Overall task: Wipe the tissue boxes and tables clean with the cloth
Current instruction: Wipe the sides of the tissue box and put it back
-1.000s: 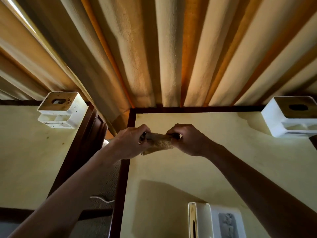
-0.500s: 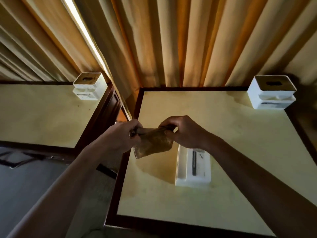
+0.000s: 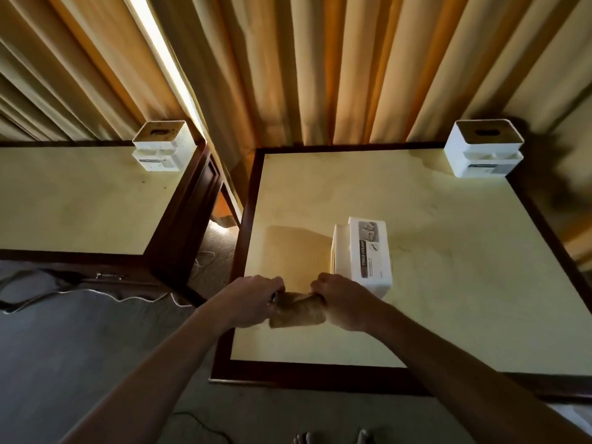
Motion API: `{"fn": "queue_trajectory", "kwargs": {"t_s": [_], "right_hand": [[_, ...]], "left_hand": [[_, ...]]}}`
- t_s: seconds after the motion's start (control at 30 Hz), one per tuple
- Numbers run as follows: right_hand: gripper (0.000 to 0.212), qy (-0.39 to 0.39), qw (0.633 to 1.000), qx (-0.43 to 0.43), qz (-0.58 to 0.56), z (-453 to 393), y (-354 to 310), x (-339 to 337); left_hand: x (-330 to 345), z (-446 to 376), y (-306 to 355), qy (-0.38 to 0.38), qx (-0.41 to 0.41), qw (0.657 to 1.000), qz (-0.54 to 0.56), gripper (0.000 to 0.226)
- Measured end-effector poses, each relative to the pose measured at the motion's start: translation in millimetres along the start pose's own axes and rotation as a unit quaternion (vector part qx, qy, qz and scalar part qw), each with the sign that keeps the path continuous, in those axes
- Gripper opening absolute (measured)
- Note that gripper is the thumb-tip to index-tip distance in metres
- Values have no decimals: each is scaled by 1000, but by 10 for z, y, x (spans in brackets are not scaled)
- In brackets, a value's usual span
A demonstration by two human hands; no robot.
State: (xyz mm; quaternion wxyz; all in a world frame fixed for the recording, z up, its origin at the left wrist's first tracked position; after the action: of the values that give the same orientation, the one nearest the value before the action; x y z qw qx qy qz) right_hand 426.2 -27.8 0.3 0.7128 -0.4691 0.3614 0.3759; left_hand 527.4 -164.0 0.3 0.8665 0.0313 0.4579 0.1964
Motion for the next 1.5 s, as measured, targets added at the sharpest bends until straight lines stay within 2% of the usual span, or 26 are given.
{"fn": "queue_trajectory", "kwargs": {"t_s": [0.1, 0.17, 0.23, 0.3, 0.43, 0.5, 0.6, 0.7, 0.8, 0.93, 1.0, 1.07, 1.13, 1.17, 1.27, 1.4, 1.43, 1.5], "right_hand": [[31, 58, 993, 42, 94, -76, -46, 121], [30, 101, 986, 57, 116, -74, -81, 186], [33, 111, 983, 69, 128, -43, -100, 342], [40, 87, 984, 74, 137, 18, -134, 592], [48, 12, 988, 83, 132, 89, -167, 1189], [49, -4, 989, 100, 112, 109, -136, 1391], [39, -10, 989, 130, 69, 133, -136, 1399], [38, -16, 988, 113, 100, 124, -169, 1298], [45, -2, 994, 82, 73, 132, -204, 1113], [34, 66, 996, 29, 56, 181, -220, 534], [32, 155, 988, 20, 8, 242, -131, 109], [30, 250, 968, 32, -12, 305, 69, -259], [36, 320, 944, 75, -42, 336, 369, -560], [39, 324, 938, 103, -69, 316, 536, -678], [58, 219, 945, 159, -182, 141, 990, -850], [79, 66, 938, 174, -292, -151, 1376, -859], [80, 29, 937, 179, -300, -230, 1452, -849], [83, -48, 934, 192, -297, -379, 1590, -831]], "left_hand": [[7, -96, -40, 73, 9, 996, -40, 29], [52, -113, -49, 123, 27, 991, -47, 29], [183, -109, -64, 144, 45, 987, -55, 33], [424, -120, -88, 130, 59, 987, -68, 35], [1019, -123, -115, 34, 69, 990, -121, 38], [1153, -111, -110, 34, 67, 988, -132, 43], [1126, -92, -85, 33, 68, 991, -115, 50], [1010, -76, -61, 16, 64, 995, -80, 58], [824, -81, -7, 35, 36, 999, 12, 52], [523, -83, 111, 59, -45, 985, 155, 61], [418, -117, 199, 94, -74, 950, 288, 50], [353, -164, 320, 128, -96, 900, 405, 45], [345, -227, 488, 127, -106, 836, 523, 59], [358, -261, 598, 112, -108, 800, 579, 73], [444, -363, 952, 83, -126, 707, 691, 113], [547, -565, 1289, 43, -192, 598, 777, 134], [580, -612, 1342, 35, -213, 578, 787, 137], [614, -695, 1456, 35, -217, 567, 794, 141]]}}
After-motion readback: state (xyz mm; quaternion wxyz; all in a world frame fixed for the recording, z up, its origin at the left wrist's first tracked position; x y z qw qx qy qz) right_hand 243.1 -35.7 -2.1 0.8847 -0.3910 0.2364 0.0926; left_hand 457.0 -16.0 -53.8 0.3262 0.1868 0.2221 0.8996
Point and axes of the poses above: each hand's wrist, its own z-axis away from the middle knuckle, its own x-axis out of the palm, y = z × x, the point moved 5 cm from there along -z, towards the middle knuckle, and after that the axes turned 7 degrees about -y, right-handed, at the moved point
